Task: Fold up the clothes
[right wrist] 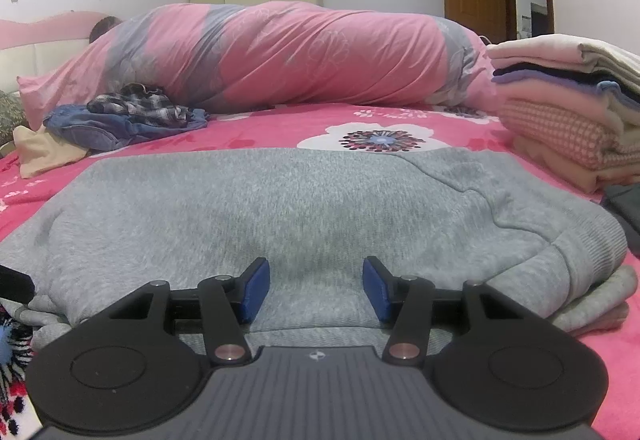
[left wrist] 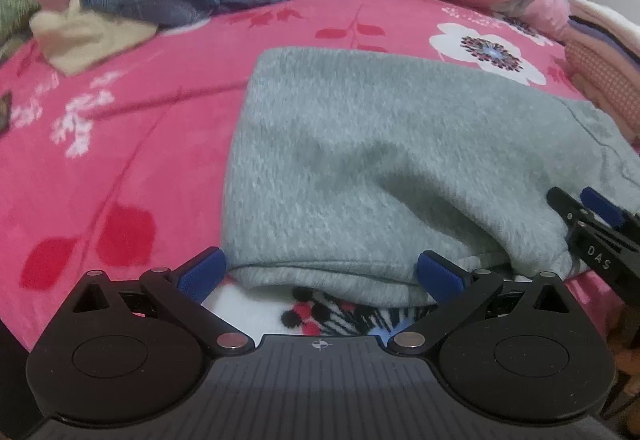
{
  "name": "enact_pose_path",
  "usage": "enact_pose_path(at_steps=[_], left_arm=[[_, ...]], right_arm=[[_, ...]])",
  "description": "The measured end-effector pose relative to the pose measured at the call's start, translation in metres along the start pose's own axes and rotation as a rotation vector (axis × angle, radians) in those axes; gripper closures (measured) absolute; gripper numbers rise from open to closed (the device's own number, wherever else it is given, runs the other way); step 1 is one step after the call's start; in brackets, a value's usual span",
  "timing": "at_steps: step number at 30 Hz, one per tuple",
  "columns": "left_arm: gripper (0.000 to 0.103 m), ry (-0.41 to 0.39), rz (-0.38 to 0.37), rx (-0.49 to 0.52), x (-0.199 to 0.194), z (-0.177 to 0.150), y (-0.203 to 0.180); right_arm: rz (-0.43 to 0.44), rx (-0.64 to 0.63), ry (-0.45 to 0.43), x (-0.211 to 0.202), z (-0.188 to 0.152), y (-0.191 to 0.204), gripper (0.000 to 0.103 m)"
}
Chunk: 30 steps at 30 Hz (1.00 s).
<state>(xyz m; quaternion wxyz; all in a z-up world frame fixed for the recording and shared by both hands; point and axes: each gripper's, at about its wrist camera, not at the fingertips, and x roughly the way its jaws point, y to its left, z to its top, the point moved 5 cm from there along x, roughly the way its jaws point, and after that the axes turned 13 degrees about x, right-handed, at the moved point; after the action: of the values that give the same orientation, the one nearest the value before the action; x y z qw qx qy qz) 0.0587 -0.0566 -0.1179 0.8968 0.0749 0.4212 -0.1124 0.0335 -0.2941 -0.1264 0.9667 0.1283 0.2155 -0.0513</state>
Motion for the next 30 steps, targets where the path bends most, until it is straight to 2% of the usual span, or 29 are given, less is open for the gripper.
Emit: enact_pose_path(at_steps=[3, 6, 15, 22, 26, 30], left_arm=[[0.000, 0.030, -0.074, -0.085, 0.006, -0.004, 0.011], [0.000, 0.012, -0.112, -0.101, 0.005, -0.007, 0.015], [0.000, -0.003, -0.126, -0.073, 0.002, -0.008, 0.014], [0.000, -0.012, -0.178, -0.143, 0.002, -0.008, 0.025], [0.000, -0.034, -0.213, -0.154, -0.003, -0.009, 0.030], [0.000, -0.122, -0.253, -0.176, -0.019, -0.016, 0.043]], right_arm=[[-0.002, -0.001, -0.001, 0.000, 0.000, 0.000, 0.048], [-0.005, -0.003, -0.001, 0.001, -0.001, 0.001, 0.048], [-0.010, -0.007, -0.003, 0.001, -0.001, 0.001, 0.048], [-0.011, -0.009, -0.006, 0.001, -0.002, 0.002, 0.047], [-0.011, -0.009, -0.007, 0.000, -0.002, 0.001, 0.047], [0.002, -0.006, 0.011, 0.000, 0.002, 0.000, 0.046]])
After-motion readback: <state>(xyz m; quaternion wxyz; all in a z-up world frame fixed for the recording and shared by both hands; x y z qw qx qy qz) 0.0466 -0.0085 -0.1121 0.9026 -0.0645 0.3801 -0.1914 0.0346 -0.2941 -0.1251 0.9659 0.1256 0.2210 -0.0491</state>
